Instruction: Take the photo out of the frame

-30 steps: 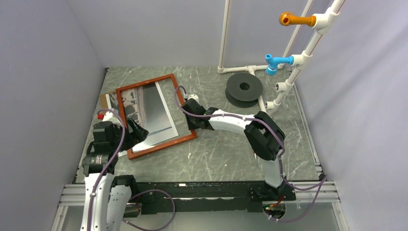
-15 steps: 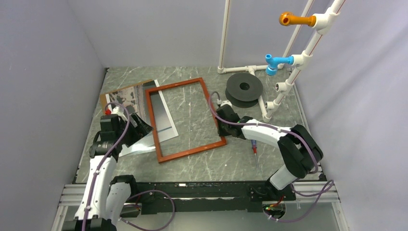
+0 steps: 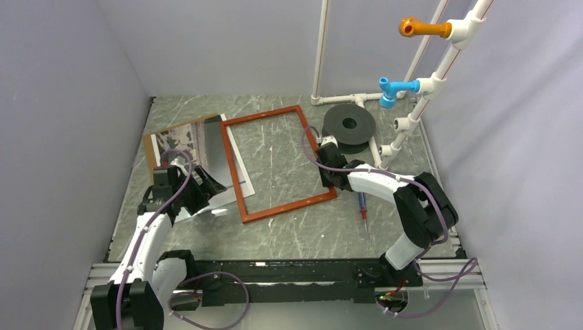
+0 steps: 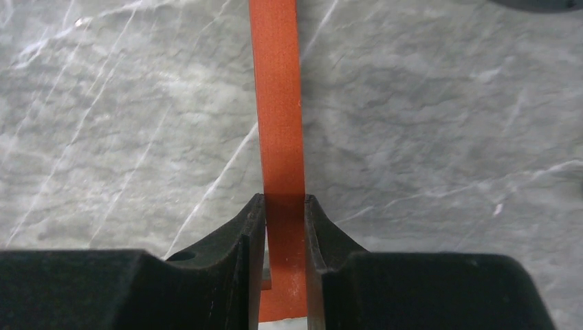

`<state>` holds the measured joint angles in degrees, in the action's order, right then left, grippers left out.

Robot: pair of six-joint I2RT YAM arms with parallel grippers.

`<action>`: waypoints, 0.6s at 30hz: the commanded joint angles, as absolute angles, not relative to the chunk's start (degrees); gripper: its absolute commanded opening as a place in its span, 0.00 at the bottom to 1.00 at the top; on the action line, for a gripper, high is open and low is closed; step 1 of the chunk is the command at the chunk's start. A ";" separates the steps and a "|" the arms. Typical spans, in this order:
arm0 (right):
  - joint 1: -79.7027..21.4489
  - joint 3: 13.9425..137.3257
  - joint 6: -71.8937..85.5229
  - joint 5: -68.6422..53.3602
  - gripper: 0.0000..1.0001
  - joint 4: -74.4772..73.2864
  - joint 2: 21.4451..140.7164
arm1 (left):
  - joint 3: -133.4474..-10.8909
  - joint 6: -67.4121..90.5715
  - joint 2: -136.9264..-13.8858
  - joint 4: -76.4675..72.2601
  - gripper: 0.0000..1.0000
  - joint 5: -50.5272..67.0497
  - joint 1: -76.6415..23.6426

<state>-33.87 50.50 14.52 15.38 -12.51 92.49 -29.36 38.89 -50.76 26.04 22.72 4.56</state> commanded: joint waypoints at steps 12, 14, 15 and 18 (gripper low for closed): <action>-33.59 58.66 9.58 29.44 0.35 -17.89 96.41 | -36.99 41.66 -60.88 20.19 0.93 21.46 8.46; -36.27 61.25 11.97 29.50 0.46 -21.29 96.24 | -37.65 42.00 -62.61 19.17 0.93 21.79 9.15; -37.87 63.69 13.42 29.66 0.52 -23.11 96.32 | -38.01 42.03 -63.27 18.81 0.93 21.99 9.26; -43.46 68.52 17.89 27.06 0.70 -25.38 96.90 | -38.80 41.26 -64.17 18.79 0.93 22.57 9.31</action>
<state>-37.06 61.17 12.51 28.27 -21.65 97.27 -35.88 41.23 -63.57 21.17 20.38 9.02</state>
